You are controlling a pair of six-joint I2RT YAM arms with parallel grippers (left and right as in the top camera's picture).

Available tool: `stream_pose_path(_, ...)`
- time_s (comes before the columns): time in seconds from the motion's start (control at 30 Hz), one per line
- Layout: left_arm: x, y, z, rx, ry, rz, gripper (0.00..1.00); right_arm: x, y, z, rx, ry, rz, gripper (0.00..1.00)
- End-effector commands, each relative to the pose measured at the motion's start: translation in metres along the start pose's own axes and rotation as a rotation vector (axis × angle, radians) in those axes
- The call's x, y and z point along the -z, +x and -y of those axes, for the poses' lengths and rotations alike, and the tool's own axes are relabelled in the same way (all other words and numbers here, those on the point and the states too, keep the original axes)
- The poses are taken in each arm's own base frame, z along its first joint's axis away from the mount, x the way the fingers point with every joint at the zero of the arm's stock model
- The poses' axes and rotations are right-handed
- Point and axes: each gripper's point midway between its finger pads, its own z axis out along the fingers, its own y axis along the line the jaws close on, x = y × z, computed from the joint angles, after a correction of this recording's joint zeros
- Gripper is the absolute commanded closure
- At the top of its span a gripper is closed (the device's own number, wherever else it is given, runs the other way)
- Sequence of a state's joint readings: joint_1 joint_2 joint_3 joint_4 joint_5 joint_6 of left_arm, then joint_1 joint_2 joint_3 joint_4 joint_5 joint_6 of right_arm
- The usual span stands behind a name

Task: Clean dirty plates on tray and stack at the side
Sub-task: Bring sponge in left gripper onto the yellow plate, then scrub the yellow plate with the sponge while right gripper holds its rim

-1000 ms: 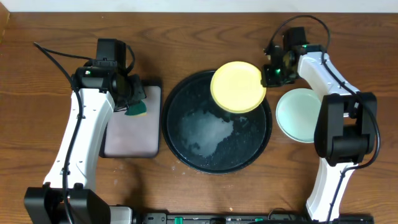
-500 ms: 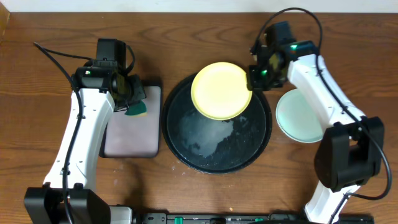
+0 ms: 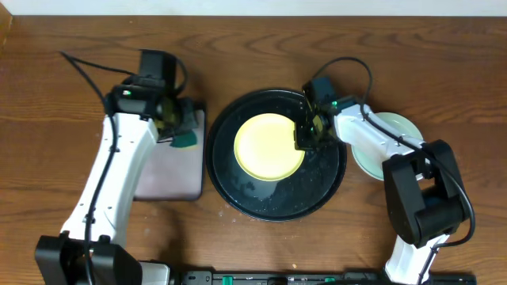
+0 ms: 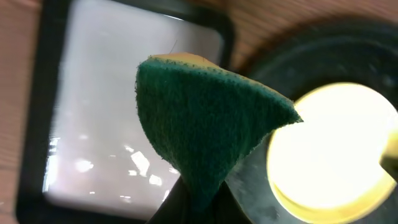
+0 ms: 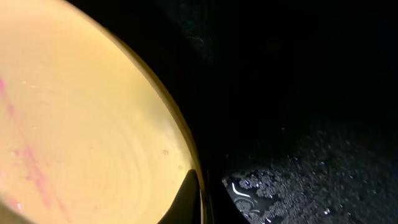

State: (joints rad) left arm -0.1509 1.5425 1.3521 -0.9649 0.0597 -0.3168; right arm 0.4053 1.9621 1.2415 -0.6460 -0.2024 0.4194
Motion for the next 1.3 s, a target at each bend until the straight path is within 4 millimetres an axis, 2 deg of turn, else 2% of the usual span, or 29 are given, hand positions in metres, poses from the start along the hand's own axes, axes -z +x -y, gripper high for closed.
stream_pose_path(0.0, -0.008, 0.015, 0.028, -0.064, 0.065, -0.052, 0.92, -0.009, 0.007, 0.008, -0.031, 0.023, -0.007, 0.99)
stream_pose_path(0.13, -0.025, 0.03, 0.056, -0.142, 0.084, -0.1, 0.92, -0.01, 0.007, 0.008, -0.03, 0.022, -0.006, 0.99)
stream_pose_path(0.33, -0.072, 0.049, 0.091, -0.24, 0.08, -0.17, 0.93, -0.01, 0.007, 0.008, -0.031, 0.023, -0.007, 0.99)
stream_pose_path(0.5, -0.11, 0.061, 0.106, -0.26, 0.066, -0.213, 0.92, -0.01, 0.007, 0.008, -0.03, 0.023, -0.006, 0.99)
stream_pose_path(0.67, -0.134, 0.073, 0.111, -0.257, 0.046, -0.253, 0.93, -0.01, 0.007, 0.008, -0.03, 0.023, -0.006, 0.99)
stream_pose_path(0.83, -0.142, 0.089, 0.12, -0.269, 0.049, -0.293, 0.92, -0.01, 0.007, 0.008, -0.03, 0.022, -0.005, 0.99)
stream_pose_path(1.0, -0.133, 0.118, 0.153, -0.369, 0.19, -0.367, 0.92, -0.01, 0.006, 0.008, -0.03, 0.022, -0.004, 0.99)
stream_pose_path(1.1, -0.129, 0.13, 0.164, -0.433, 0.222, -0.381, 0.92, -0.01, 0.006, 0.008, -0.03, 0.022, -0.004, 0.99)
stream_pose_path(1.27, -0.134, 0.12, 0.164, -0.431, 0.187, -0.327, 0.93, -0.01, 0.006, 0.008, -0.03, 0.022, -0.004, 0.99)
